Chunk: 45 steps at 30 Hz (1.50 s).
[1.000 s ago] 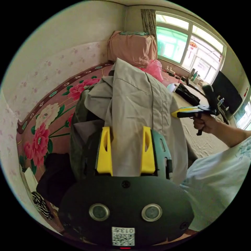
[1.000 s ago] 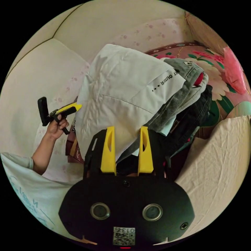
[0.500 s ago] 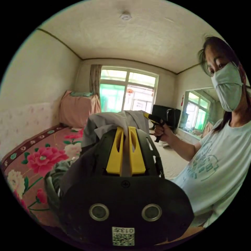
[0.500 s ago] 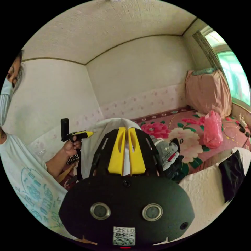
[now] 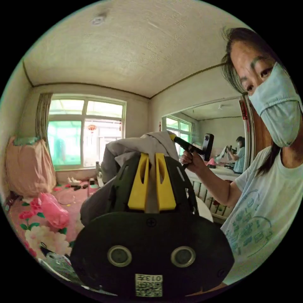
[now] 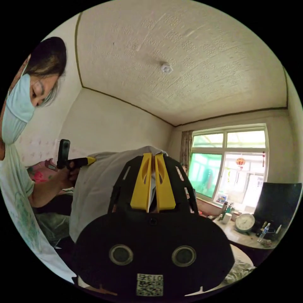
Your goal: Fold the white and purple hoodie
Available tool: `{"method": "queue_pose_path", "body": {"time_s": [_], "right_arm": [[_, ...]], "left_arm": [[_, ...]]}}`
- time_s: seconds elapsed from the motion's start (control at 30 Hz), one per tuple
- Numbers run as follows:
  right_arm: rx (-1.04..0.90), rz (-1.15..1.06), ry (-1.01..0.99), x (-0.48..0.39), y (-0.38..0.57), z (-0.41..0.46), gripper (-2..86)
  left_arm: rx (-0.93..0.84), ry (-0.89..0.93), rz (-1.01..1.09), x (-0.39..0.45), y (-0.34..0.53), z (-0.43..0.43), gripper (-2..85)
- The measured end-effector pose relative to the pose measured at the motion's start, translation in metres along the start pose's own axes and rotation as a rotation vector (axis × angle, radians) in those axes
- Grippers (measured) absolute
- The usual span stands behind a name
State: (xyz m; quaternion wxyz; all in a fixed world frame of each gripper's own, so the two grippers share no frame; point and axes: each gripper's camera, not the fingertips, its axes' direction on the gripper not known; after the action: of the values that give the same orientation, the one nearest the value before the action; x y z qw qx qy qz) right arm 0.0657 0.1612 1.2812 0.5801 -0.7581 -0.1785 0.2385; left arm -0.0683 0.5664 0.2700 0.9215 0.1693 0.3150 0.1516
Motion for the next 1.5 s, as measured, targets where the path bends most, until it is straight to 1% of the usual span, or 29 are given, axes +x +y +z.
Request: {"method": "queue_pose_path", "body": {"time_s": [0.03, 0.1, 0.13, 0.2, 0.23, 0.27, 0.3, 0.33, 0.37, 0.4, 0.47, 0.5, 0.53, 0.6, 0.67, 0.73, 0.8, 0.87, 0.93, 0.97, 1.03, 1.13, 1.2, 1.23, 1.3, 1.37, 1.4, 1.47, 1.5], "right_arm": [[-0.034, 0.003, 0.026, 0.004, 0.009, -0.006, 0.9], [-0.227, 0.08, 0.109, 0.025, 0.061, -0.023, 1.1], [-0.287, 0.133, 0.114, 0.034, 0.079, -0.026, 1.1], [-0.57, 0.322, 0.162, 0.061, 0.161, -0.032, 1.4], [-0.643, 0.356, 0.185, 0.066, 0.185, -0.032, 1.5], [-0.802, 0.428, 0.242, 0.074, 0.236, -0.034, 1.7], [-0.967, 0.499, 0.301, 0.079, 0.286, -0.037, 2.0], [-1.042, 0.535, 0.325, 0.08, 0.307, -0.04, 2.1], [-1.152, 0.62, 0.397, 0.082, 0.335, -0.05, 2.3], [-1.182, 0.656, 0.476, 0.081, 0.343, -0.063, 2.6], [-1.158, 0.607, 0.572, 0.071, 0.334, -0.079, 3.8], [-1.167, 0.516, 0.614, 0.059, 0.325, -0.082, 5.7], [-1.171, 0.465, 0.616, 0.051, 0.321, -0.081, 7.2], [-1.154, 0.36, 0.484, 0.019, 0.306, -0.066, 11.1], [-1.104, 0.362, 0.315, -0.009, 0.293, -0.048, 12.3], [-1.076, 0.343, 0.158, -0.044, 0.284, -0.024, 13.0], [-1.085, 0.259, 0.043, -0.085, 0.286, 0.006, 14.3], [-1.099, 0.259, -0.003, -0.1, 0.296, 0.026, 13.7], [-1.133, 0.258, 0.01, -0.104, 0.306, 0.042, 9.6], [-1.161, 0.218, 0.06, -0.103, 0.312, 0.048, 5.0], [-1.228, 0.134, 0.101, -0.098, 0.319, 0.052, 2.9], [-1.243, 0.064, 0.175, -0.075, 0.302, 0.038, 1.5], [-1.237, -0.025, 0.376, -0.048, 0.274, 0.011, 0.9], [-1.232, -0.039, 0.432, -0.039, 0.266, 0.003, 0.8], [-1.186, -0.082, 0.681, 0.001, 0.235, -0.039, 0.7], [-1.21, -0.065, 0.822, 0.036, 0.223, -0.067, 0.8], [-1.213, -0.035, 0.88, 0.058, 0.224, -0.085, 1.0], [-1.216, 0.003, 0.938, 0.089, 0.242, -0.107, 1.5], [-1.294, 0.07, 0.933, 0.112, 0.267, -0.118, 1.9]], "left_arm": [[-0.031, 0.069, -0.072, -0.003, 0.018, 0.029, 2.1], [-0.134, 0.161, -0.182, -0.008, 0.054, 0.078, 1.8], [-0.228, 0.209, -0.258, -0.01, 0.086, 0.112, 1.5], [-0.399, 0.27, -0.39, -0.01, 0.148, 0.167, 1.0], [-0.536, 0.314, -0.456, -0.009, 0.193, 0.202, 0.7], [-0.67, 0.357, -0.529, -0.008, 0.238, 0.231, 0.5], [-0.723, 0.385, -0.582, -0.008, 0.259, 0.243, 0.4], [-0.733, 0.496, -0.703, -0.014, 0.293, 0.256, 0.4], [-0.691, 0.571, -0.877, -0.031, 0.317, 0.258, 0.5], [-0.649, 0.561, -0.944, -0.041, 0.324, 0.254, 0.7], [-0.559, 0.4, -0.994, -0.088, 0.331, 0.236, 2.1], [-0.58, 0.358, -0.97, -0.099, 0.33, 0.236, 2.7], [-0.638, 0.295, -0.913, -0.115, 0.326, 0.242, 7.1], [-0.707, 0.257, -0.859, -0.13, 0.322, 0.265, 11.4], [-0.819, 0.309, -0.775, -0.131, 0.323, 0.309, 16.9], [-0.92, 0.373, -0.786, -0.124, 0.333, 0.341, 17.5], [-0.899, 0.526, -0.853, -0.115, 0.34, 0.359, 16.9], [-0.857, 0.657, -0.918, -0.105, 0.341, 0.371, 12.9], [-0.867, 0.689, -0.94, -0.103, 0.341, 0.377, 6.9], [-0.884, 0.71, -0.95, -0.105, 0.343, 0.382, 2.3], [-0.877, 0.703, -0.962, -0.112, 0.34, 0.385, 1.0], [-0.831, 0.731, -0.857, -0.114, 0.31, 0.387, 0.2], [-0.798, 0.748, -0.763, -0.11, 0.283, 0.385, 0.0], [-0.747, 0.779, -0.722, -0.109, 0.262, 0.382, 0.0], [-0.616, 0.865, -0.702, -0.107, 0.228, 0.374, 0.1], [-0.449, 1.005, -0.613, -0.095, 0.179, 0.363, 0.5], [-0.427, 1.028, -0.582, -0.09, 0.169, 0.362, 0.6], [-0.474, 1.091, -0.497, -0.065, 0.158, 0.373, 1.9], [-0.516, 1.106, -0.487, -0.058, 0.164, 0.379, 2.4]]}}
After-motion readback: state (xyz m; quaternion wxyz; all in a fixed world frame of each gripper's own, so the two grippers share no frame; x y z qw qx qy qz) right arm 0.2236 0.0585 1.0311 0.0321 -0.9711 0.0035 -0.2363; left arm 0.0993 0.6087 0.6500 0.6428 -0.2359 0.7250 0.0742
